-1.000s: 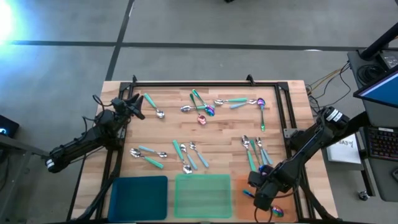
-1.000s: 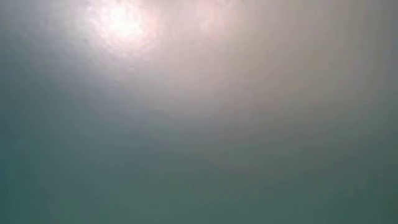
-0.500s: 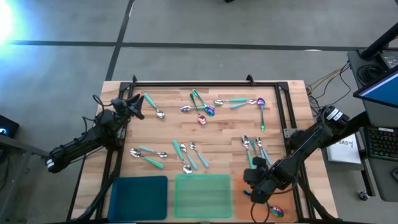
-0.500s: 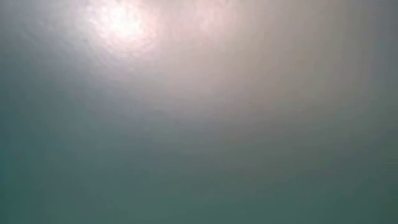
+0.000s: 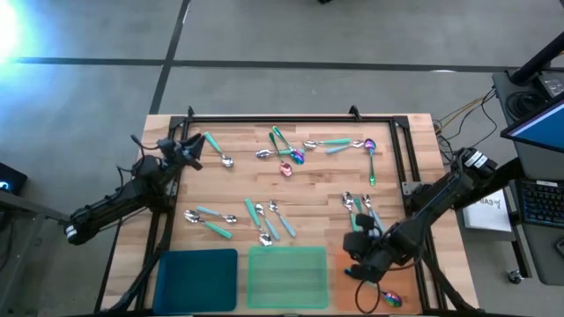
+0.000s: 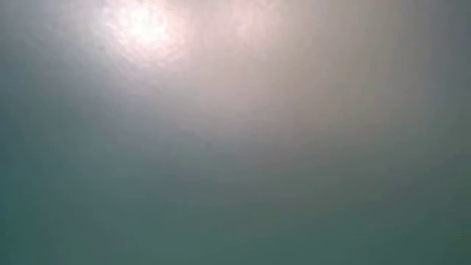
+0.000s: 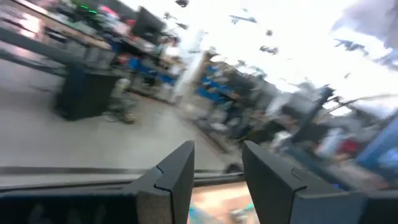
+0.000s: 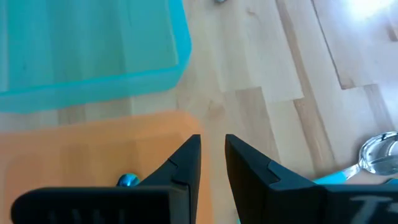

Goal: Sort silverware by color (type)
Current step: Put the light green spoon into the light green bin

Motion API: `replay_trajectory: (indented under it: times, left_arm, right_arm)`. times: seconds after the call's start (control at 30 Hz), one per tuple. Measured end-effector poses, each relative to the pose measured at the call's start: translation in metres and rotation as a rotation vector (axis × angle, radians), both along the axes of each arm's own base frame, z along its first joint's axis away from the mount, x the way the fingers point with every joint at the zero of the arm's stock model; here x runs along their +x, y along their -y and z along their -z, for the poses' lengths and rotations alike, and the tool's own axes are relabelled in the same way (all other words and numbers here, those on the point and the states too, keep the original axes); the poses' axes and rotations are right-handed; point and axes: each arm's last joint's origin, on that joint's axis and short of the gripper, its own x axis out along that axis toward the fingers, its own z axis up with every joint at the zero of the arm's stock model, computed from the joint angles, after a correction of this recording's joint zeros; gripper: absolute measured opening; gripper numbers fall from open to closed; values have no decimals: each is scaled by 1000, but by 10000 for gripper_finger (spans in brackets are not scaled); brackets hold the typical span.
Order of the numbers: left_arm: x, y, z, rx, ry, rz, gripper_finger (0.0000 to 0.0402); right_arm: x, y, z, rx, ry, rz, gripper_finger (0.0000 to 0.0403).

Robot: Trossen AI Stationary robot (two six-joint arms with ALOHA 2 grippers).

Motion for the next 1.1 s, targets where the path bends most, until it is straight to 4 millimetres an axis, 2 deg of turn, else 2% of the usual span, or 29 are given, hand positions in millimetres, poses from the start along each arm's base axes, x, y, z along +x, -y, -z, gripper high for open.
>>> replay_trajectory:
  times: [0.27,0.43,0.57,0.77,0.93,1.1]
  left_arm:
    - [-4,3,-18,99,162,15,120]
    - [0,7,-19,111,187,207,120]
    - [6,8,-16,116,128,359,120]
    - [16,7,-8,61,39,499,120]
    - [22,4,-9,16,-7,512,120]
    - [27,2,-13,6,-43,510,120]
  right_arm:
    - [4,4,0,18,7,42,63]
    - [13,18,0,-20,-4,46,63]
    - [31,47,-2,-72,-24,57,63]
    - [52,104,-5,-29,-91,108,63]
    - [56,144,-10,-39,-120,128,71]
    - [57,174,-12,-74,-135,154,104]
